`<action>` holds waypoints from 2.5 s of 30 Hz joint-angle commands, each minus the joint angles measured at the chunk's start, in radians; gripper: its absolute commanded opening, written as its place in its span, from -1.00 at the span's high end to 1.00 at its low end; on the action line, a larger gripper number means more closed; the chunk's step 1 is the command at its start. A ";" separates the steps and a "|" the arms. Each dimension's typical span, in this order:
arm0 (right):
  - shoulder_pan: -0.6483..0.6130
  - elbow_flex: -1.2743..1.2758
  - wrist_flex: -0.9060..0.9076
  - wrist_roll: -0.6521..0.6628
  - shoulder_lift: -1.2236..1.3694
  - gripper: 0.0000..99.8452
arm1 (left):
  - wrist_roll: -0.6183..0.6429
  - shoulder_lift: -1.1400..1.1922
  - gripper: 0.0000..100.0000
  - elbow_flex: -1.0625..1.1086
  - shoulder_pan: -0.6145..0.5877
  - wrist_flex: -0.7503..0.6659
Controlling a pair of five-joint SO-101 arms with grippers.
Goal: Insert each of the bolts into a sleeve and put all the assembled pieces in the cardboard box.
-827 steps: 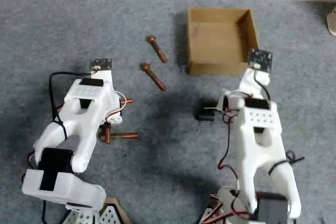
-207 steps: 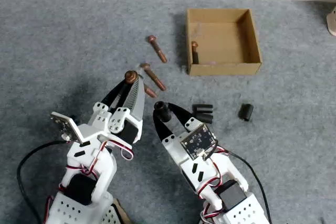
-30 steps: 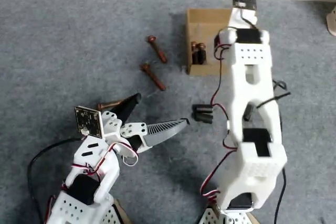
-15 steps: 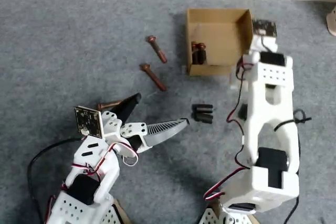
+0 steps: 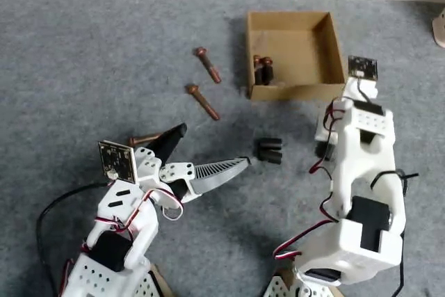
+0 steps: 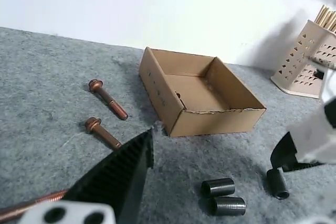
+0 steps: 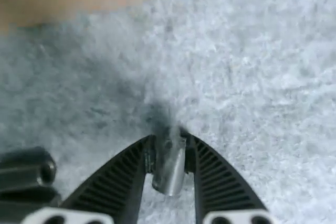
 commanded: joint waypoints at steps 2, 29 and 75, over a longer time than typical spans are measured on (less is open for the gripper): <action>0.012 0.056 -0.085 0.012 -0.050 0.84 | -0.009 -0.002 -0.09 0.018 -0.004 0.005; 0.061 -0.186 0.180 -0.023 0.220 0.99 | -0.012 -0.010 -0.09 -0.007 -0.013 0.003; -0.312 0.746 -0.351 -0.031 -0.552 0.99 | 0.675 -0.001 0.08 -0.065 -0.427 0.414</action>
